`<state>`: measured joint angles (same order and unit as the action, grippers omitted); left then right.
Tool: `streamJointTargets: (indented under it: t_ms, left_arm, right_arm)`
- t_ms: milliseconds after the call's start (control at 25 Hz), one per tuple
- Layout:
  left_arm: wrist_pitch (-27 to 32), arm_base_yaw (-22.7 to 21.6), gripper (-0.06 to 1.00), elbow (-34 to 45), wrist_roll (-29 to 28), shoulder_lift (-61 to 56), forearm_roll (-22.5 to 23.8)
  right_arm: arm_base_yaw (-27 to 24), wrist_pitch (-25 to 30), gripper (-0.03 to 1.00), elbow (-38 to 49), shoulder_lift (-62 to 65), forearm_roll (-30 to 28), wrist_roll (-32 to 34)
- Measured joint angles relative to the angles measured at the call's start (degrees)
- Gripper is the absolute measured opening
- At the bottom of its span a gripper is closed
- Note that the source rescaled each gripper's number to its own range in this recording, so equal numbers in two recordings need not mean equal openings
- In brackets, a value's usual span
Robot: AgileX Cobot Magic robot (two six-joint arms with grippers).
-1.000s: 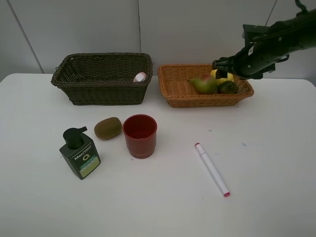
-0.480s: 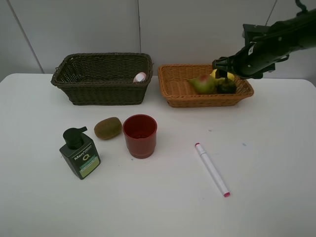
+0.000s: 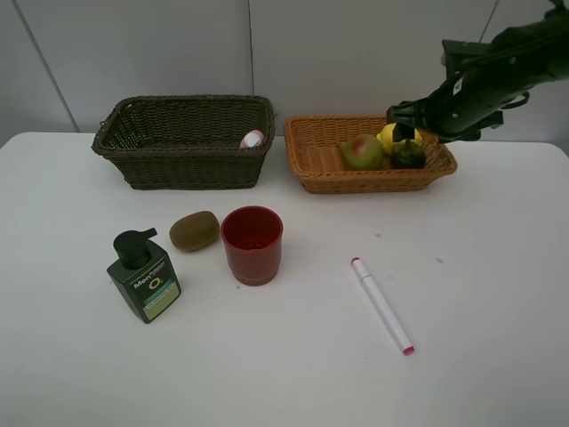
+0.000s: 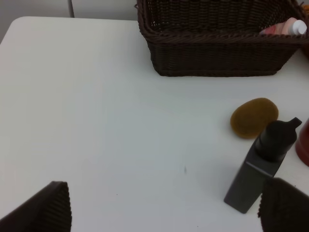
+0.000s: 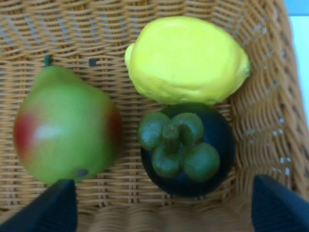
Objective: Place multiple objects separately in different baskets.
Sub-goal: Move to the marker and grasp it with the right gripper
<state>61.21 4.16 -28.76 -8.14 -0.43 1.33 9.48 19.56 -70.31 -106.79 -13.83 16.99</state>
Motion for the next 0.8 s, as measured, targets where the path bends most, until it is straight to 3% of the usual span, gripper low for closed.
streamJointTargets:
  t_ms: [480,800]
  left_arm:
    - [0.00,0.00,1.00,0.00,0.00,0.00,0.00]
    - [0.00,0.00,1.00,0.00,0.00,0.00,0.00]
  right_arm:
    - [4.43,20.38,0.72,0.00,12.73,1.06,-0.29]
    - [13.62,31.44,0.74,0.62,18.98,4.54,-0.43]
